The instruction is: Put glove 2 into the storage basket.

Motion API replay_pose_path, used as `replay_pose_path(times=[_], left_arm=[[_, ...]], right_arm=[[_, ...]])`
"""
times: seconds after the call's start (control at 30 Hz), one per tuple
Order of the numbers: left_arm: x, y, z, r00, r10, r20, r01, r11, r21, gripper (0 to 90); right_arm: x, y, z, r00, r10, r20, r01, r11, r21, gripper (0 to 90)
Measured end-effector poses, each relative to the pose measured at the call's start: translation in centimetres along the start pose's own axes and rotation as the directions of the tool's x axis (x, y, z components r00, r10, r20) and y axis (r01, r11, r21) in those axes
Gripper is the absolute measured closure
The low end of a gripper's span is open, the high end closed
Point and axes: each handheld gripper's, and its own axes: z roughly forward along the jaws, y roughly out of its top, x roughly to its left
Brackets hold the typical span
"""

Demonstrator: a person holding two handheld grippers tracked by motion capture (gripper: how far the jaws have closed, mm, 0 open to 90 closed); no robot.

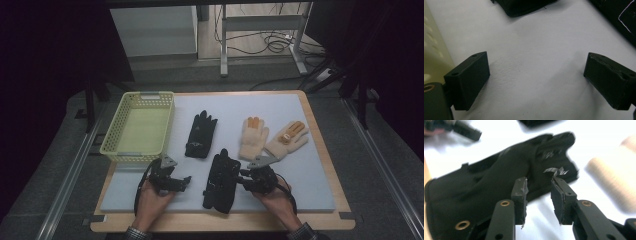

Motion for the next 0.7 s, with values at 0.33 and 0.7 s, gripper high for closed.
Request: replay_pose_path(times=[0.33,0.7], left_arm=[[0.0,0.0,0.0,1.0,0.003,-0.001,-0.003,1.0,-0.001,6.8],[0.0,0.0,0.0,1.0,0.001,0.0,-0.001,1.0,-0.001,6.8]], right_arm=[[-2.7,5.2,2.6,0.9992,-0.038,-0.011,0.038,0.999,-0.018,62.3],[-3.7,11.4,8.0,0.9956,-0.094,0.006,0.094,0.996,-0.008,52.9]])
